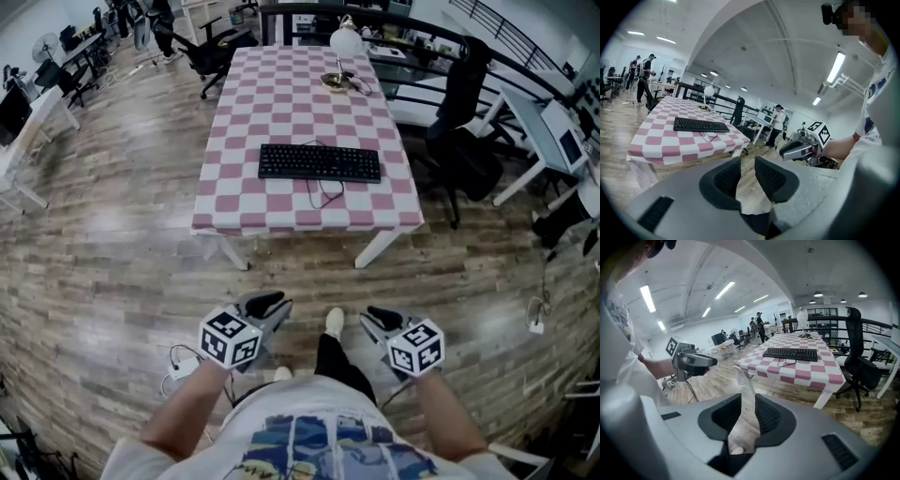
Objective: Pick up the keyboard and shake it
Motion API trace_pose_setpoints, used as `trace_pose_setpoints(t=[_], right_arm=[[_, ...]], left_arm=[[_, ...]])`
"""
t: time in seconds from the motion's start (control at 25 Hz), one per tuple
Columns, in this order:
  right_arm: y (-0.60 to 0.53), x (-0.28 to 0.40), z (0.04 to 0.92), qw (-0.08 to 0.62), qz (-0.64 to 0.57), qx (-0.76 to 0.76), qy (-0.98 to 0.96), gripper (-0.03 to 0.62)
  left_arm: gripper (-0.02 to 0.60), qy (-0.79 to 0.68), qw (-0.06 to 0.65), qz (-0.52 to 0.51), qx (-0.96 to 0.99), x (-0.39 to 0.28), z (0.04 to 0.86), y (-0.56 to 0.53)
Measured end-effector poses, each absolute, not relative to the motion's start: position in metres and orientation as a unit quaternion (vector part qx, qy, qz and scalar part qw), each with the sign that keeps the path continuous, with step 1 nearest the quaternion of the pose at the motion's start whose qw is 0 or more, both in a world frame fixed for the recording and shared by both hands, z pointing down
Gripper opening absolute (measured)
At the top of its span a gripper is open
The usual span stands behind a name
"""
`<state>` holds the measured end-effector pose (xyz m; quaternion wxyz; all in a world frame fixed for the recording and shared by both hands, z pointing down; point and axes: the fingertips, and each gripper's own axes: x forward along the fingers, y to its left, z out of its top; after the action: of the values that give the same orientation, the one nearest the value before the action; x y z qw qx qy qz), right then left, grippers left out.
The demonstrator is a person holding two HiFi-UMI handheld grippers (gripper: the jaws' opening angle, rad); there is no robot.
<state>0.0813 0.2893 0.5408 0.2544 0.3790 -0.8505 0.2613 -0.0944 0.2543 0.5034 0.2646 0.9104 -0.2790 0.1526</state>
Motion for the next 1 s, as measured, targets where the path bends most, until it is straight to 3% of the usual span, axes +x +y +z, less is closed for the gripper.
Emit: trace_pose_setpoints(t=[0.48, 1.0], right_arm=[[0.064, 0.186, 0.571, 0.265, 0.279, 0.325, -0.864, 0.124], [-0.093, 0.211, 0.626, 0.27, 0.347, 0.387, -0.81, 0.17]], left_arm=[[0.107, -0.366, 0.288, 0.189, 0.864, -0.055, 0.519, 0.067], [0.137, -0.378, 0.346, 0.2, 0.835, -0.131, 0.573, -0.092]])
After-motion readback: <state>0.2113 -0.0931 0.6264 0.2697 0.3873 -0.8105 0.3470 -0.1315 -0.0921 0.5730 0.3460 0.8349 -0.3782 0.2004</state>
